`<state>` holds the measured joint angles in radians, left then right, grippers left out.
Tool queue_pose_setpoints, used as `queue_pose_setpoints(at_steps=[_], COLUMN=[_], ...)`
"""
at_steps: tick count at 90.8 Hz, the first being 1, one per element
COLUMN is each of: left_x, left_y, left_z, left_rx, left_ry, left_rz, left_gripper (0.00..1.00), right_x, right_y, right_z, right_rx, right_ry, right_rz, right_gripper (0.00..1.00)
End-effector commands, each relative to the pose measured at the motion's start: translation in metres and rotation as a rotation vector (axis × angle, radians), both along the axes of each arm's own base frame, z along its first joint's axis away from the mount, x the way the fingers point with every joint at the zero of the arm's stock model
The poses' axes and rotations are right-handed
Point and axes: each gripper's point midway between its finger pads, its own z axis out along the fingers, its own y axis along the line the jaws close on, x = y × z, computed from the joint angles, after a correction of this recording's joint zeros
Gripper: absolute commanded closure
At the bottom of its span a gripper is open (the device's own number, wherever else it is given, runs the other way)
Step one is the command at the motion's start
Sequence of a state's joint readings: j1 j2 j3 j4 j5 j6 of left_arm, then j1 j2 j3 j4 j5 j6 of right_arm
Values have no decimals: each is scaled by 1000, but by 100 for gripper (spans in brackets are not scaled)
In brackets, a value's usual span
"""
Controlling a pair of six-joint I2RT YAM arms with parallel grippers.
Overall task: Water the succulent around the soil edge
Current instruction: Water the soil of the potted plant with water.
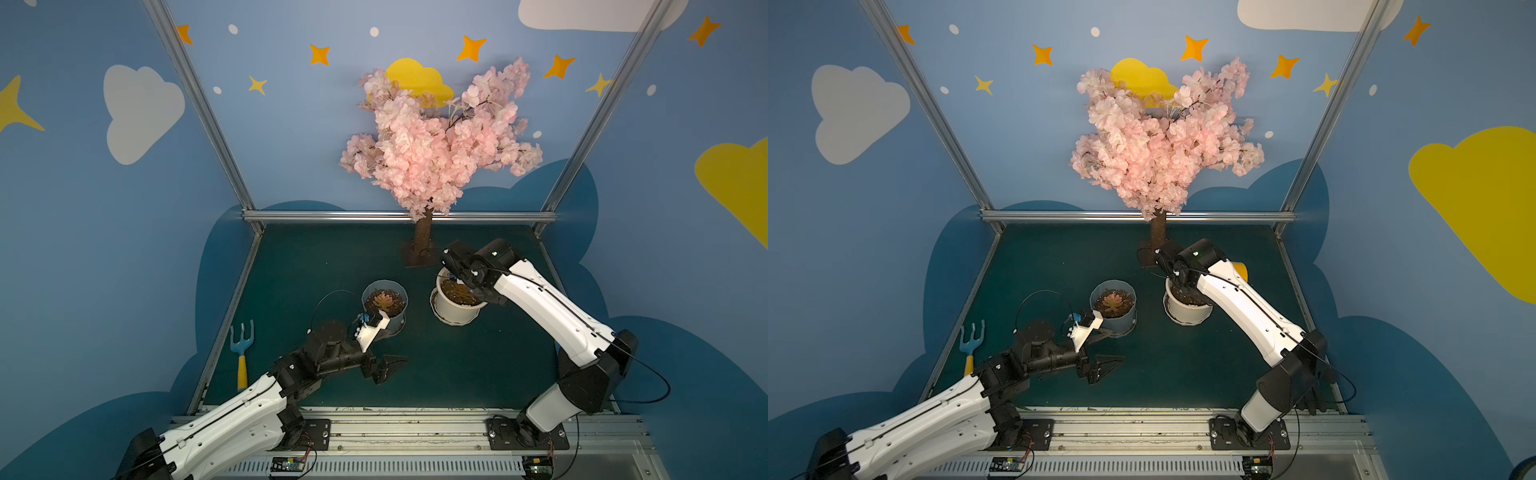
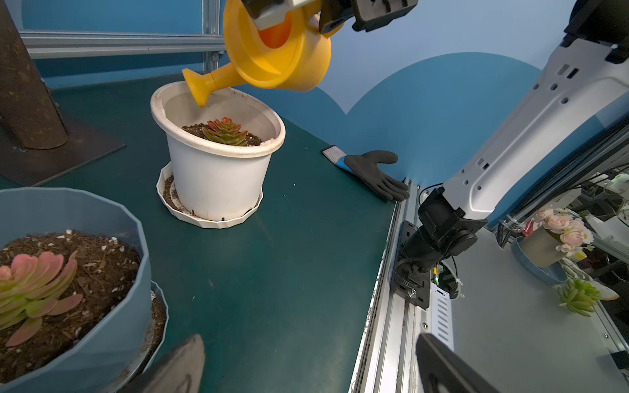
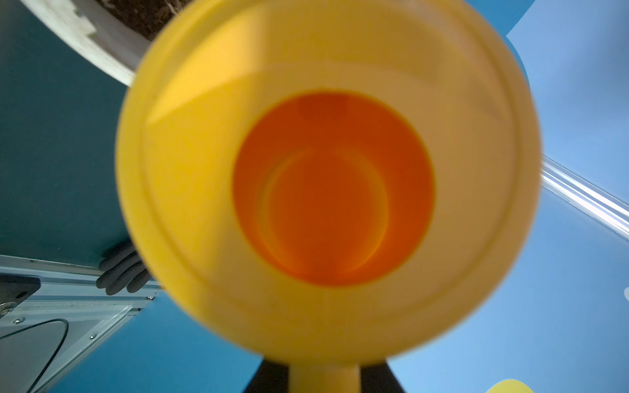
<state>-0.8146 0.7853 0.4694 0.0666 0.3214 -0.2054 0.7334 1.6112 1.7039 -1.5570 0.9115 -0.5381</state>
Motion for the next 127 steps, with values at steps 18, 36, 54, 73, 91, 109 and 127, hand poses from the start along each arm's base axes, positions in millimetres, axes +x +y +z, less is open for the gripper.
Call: queue_pose_setpoints(at_steps=[18,36,54,73,91,109,127], left_x=[-1,-1,-2,-2,-2,-2,-2], left_y=[-2,-3,-3,-3,-4,-4,-4], left_z=[13,12,12,12,11,11,11], left_rx=[-13,-10,-10,-9,-7,-4,-4], left_ry=[-30,-29,-28,-29,-30,-28,-28], left_rz=[-13,-17,-19,-23,-24,-24,-26], left_gripper=[0,0,0,0,0,0,0], right_x=[-1,-2,-4,-7,-10,-14,-18], right_y=[8,10,13,15,17,18,19], right_z=[10,10,10,10,11,11,13], right_rx=[50,56,68,77,87,103,115], right_ry=[-33,-32,-27,-23,-20,-14,-15], right_rz=[12,19,25,34,45,51,57], right_gripper=[100,100,100,100,100,100,100])
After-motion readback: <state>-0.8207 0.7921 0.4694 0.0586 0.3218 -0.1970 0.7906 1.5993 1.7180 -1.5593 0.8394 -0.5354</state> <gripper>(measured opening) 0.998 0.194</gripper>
